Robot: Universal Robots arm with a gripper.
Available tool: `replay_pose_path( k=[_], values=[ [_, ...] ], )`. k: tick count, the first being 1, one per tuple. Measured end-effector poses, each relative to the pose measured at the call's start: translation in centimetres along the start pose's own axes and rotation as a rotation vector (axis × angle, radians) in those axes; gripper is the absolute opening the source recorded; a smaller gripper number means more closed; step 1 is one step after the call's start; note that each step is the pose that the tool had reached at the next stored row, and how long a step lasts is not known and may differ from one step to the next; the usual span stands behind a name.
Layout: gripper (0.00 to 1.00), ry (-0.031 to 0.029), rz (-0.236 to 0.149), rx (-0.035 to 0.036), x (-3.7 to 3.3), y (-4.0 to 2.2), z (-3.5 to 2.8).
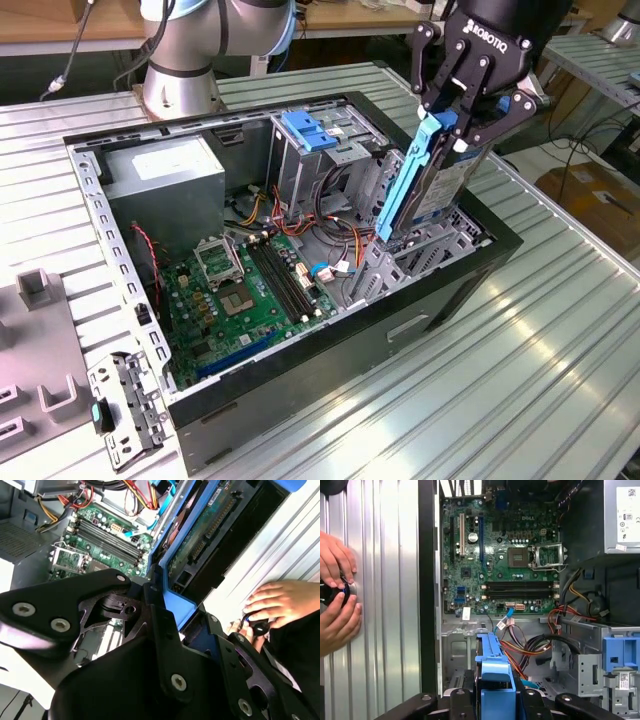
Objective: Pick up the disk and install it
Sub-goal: 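Insert the disk into the insertion slot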
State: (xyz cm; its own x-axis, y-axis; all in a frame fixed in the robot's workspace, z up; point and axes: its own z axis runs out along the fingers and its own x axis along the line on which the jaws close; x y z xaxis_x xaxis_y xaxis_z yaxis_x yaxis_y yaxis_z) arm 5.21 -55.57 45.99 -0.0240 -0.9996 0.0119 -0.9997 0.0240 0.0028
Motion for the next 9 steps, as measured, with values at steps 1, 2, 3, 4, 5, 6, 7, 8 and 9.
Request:
replay_pose_path(
  k=[1,2,3,4,5,6,7,8,9],
  values=[
    [0.37,0.0,0.0,0.0,0.04,-0.22,0.15],
    [0.37,0.0001,0.0,0.0,0.07,-0.26,0.27],
    [0.37,0.0002,0.0,0.0,0.12,-0.27,0.43],
    [0.37,0.0002,0.0,0.0,0.17,-0.27,0.53],
    [0.37,0.0002,0.0,0.0,0.25,-0.28,0.64],
    [0.37,0.0003,0.0,0.0,0.25,-0.29,0.68],
    [0.37,0.0006,0.0,-0.0001,0.25,-0.29,0.73],
    [0.37,0.0005,0.0,-0.0001,0.25,-0.29,0.83],
    [0.37,0.0006,0.0,-0.0001,0.25,-0.29,0.94]
  ],
)
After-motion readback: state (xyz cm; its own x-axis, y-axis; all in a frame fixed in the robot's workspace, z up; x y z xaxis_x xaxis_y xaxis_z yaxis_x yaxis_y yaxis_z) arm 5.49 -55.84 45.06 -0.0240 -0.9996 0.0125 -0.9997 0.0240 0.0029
